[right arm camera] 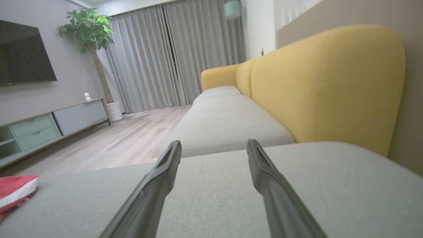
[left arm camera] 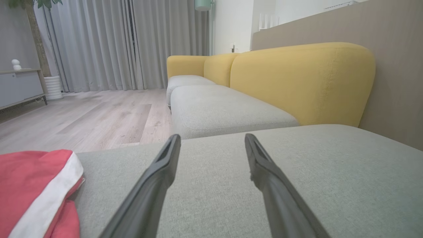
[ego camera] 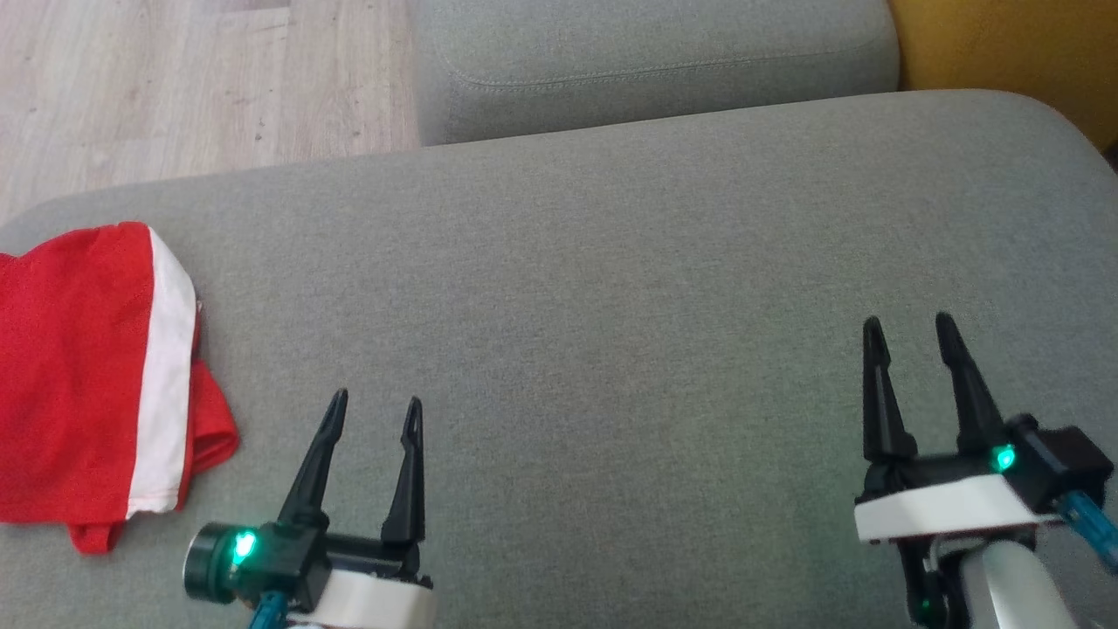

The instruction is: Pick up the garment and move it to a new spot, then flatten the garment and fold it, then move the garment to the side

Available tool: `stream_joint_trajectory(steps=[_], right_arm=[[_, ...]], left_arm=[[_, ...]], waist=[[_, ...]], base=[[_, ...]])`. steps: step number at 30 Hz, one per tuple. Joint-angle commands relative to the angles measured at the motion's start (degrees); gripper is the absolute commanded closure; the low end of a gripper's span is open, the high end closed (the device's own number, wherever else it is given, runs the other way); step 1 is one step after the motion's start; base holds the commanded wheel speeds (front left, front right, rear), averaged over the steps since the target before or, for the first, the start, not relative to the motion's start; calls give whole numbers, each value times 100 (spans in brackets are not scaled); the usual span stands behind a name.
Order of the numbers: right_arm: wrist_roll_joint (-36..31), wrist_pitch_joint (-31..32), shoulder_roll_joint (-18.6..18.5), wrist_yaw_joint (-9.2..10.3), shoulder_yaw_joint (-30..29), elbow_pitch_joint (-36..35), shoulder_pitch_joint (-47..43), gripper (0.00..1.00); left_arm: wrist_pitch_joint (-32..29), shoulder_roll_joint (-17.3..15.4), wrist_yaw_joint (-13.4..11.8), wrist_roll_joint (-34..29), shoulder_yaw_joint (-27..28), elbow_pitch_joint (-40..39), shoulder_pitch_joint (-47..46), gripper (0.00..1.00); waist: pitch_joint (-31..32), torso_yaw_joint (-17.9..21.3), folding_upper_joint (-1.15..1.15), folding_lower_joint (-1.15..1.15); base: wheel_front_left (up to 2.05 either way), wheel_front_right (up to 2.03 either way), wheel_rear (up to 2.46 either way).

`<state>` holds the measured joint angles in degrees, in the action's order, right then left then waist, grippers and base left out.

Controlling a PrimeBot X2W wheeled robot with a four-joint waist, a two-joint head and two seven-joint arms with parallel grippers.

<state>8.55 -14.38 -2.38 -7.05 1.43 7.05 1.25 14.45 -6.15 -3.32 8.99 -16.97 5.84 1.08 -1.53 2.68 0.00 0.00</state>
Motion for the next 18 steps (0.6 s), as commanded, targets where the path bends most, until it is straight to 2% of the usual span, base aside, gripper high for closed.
stream_joint_trajectory(steps=[1,9,18], right_arm=[[334,-62,-50,-44,157,-54,20,0],[821,-62,-50,-44,345,318,38,0],[910,-62,-50,-44,419,389,103,0]], left_arm=[[55,59,103,-3,275,-91,-128,0],[55,188,393,-148,407,333,-105,0],[55,278,486,-236,619,389,-119,0]], waist=[[14,-1,0,0],[59,9,0,0],[85,24,0,0]], base=[[0,0,0],[0,0,0],[0,0,0]])
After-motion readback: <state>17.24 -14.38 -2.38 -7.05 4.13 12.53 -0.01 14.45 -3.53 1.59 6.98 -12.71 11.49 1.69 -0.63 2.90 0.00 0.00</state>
